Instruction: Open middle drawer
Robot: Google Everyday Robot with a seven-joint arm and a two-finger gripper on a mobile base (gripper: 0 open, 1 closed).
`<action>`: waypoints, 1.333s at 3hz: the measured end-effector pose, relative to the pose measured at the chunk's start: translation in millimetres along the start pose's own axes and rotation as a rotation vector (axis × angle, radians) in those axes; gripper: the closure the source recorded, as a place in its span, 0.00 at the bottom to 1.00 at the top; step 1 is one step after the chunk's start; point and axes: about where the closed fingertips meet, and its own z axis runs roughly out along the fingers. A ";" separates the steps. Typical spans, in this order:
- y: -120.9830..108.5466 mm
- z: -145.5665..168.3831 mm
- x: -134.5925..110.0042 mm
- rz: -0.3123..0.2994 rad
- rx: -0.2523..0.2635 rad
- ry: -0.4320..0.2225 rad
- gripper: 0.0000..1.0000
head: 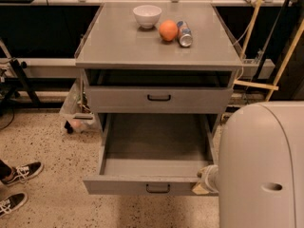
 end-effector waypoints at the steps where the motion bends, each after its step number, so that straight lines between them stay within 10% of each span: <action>1: 7.3 -1.8 5.3 0.018 0.006 -0.007 1.00; 2: 7.3 -3.5 3.4 0.018 0.006 -0.007 1.00; 4: 7.3 -3.4 3.3 0.018 0.006 -0.007 0.62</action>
Offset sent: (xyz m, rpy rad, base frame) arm -0.5039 -0.0303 -0.2028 0.4652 -0.2555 -0.7373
